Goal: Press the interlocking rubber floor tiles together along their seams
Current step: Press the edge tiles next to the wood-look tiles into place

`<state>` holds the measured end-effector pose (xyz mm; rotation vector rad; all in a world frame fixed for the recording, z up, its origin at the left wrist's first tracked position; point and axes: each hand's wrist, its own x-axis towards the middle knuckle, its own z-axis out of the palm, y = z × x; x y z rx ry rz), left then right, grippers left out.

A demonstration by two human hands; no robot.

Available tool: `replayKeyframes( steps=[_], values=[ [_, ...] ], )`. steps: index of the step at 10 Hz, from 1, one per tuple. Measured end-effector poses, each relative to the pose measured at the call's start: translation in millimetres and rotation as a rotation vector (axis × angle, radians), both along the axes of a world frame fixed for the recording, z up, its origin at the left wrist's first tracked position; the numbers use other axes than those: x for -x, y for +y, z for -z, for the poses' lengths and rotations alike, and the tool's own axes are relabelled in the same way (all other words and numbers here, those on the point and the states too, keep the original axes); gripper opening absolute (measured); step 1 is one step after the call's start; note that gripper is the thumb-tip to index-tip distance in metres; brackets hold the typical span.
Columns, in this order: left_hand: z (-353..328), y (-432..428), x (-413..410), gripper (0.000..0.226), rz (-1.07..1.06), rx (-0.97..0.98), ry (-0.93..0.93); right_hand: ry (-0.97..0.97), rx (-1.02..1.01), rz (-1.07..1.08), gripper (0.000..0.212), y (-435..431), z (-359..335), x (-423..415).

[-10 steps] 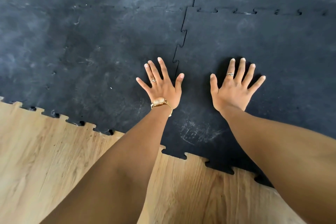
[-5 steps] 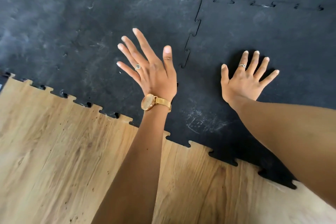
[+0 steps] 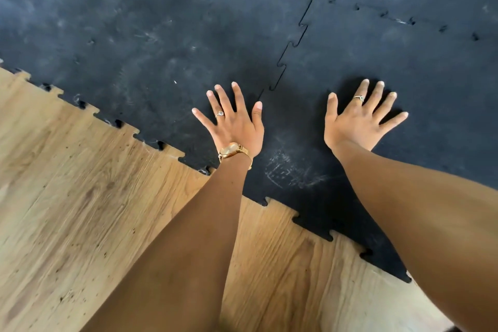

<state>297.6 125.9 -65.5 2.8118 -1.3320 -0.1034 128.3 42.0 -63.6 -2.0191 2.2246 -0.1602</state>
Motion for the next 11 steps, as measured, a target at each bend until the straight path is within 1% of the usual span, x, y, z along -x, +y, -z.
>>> replayKeyframes(
  steps=[1,2,3,4,5,6,7,8,9,10,11],
  values=[
    [0,1,-3,0.067,0.030,0.007,0.025,0.002,-0.007,0.001,0.077,-1,1,0],
    [-2,2,-6,0.066,0.062,-0.026,0.058,0.012,-0.004,-0.003,0.077,0,2,0],
    [-13,-2,-22,0.071,0.105,-0.159,0.267,0.010,-0.004,-0.008,0.077,0,1,0],
    [-40,-6,-57,0.083,0.217,-0.386,0.545,-0.002,-0.013,-0.012,0.077,0,-1,1],
    [-52,-7,-70,0.095,0.286,-0.507,0.617,-0.007,-0.007,-0.007,0.077,-2,-1,1],
    [-47,-3,-57,0.101,0.327,-0.539,0.481,0.002,-0.011,-0.002,0.078,-1,0,3],
    [-40,8,-54,0.101,0.259,-0.288,0.610,-0.006,-0.008,0.000,0.078,-1,0,1],
    [-32,14,-45,0.100,0.185,-0.084,0.607,-0.001,-0.004,0.003,0.078,-1,1,0],
    [-27,14,-42,0.099,0.178,-0.036,0.548,-0.009,0.005,0.006,0.078,-1,2,1],
    [-30,18,-47,0.081,0.296,-0.039,0.460,-0.010,-0.005,0.004,0.078,-2,0,0],
    [-39,18,-51,0.074,0.355,-0.110,0.377,-0.023,-0.011,-0.001,0.078,-1,-1,0]
  ],
)
